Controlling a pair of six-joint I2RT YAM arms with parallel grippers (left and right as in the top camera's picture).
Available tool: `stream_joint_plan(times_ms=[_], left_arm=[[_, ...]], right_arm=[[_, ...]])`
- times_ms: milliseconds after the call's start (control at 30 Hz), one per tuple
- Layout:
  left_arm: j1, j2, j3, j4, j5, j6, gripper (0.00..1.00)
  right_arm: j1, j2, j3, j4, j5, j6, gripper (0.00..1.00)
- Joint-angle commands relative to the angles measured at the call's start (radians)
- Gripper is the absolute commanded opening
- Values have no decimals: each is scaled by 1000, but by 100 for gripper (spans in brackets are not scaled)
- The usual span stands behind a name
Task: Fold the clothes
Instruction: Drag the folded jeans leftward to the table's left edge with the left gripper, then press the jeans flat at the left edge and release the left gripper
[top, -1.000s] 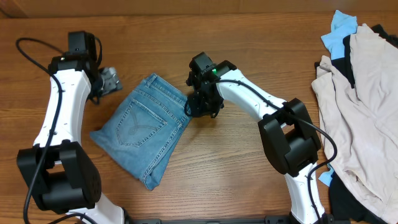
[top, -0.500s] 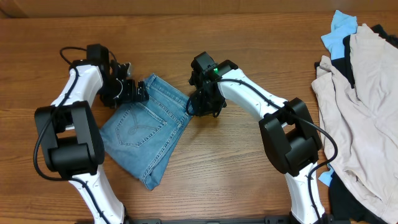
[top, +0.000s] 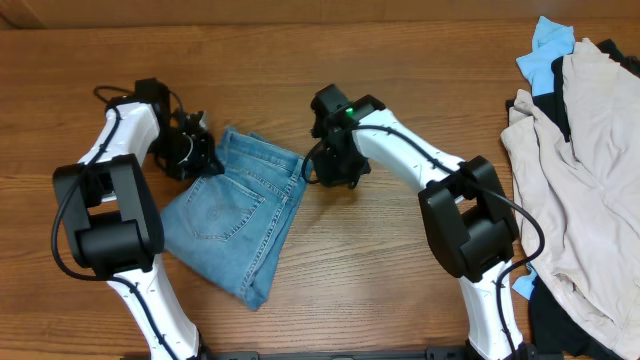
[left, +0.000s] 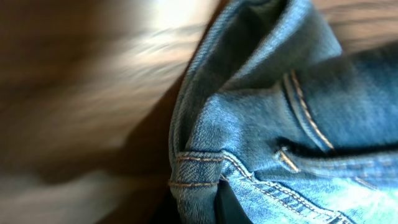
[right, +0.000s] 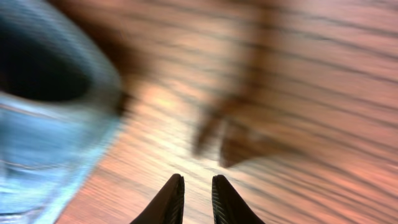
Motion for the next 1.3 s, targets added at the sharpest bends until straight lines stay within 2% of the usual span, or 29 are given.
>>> stream_joint_plan(times_ms=[0, 133, 267, 367, 633, 667, 700, 733, 767, 933, 1100, 1267], left_arm=[[150, 1, -43, -9, -262, -198, 4], [318, -72, -43, 51, -247, -265, 4], [453, -130, -43, 186, -241, -263, 4], [497, -140, -13, 256, -227, -204, 4], [502, -138, 206, 264, -247, -132, 4], [502, -138, 243, 257, -265, -133, 7], [502, -138, 284, 242, -283, -142, 34], [502, -138, 310, 227, -285, -144, 70], [502, -138, 354, 193, -285, -144, 100], [490, -138, 467, 24, -249, -178, 100], [428, -137, 450, -106, -39, -177, 100], [297, -136, 367, -170, -46, -158, 100]], right_arm=[[-99, -10, -3, -26, 47, 21, 19], [-183, -10, -3, -69, 47, 10, 19], [-228, -10, -3, -88, 47, 11, 19], [-233, -10, -3, -89, 47, 11, 19], [-232, -10, -3, -103, 39, 12, 19], [-232, -10, -3, -109, 39, 12, 19], [-232, -10, -3, -116, 39, 11, 19], [-232, -10, -3, -121, 39, 11, 19], [-232, -10, -3, -126, 39, 11, 19], [-232, -10, -3, -121, 39, 11, 19], [-232, -10, -3, -118, 39, 11, 19], [-232, -10, -3, -114, 39, 11, 19]])
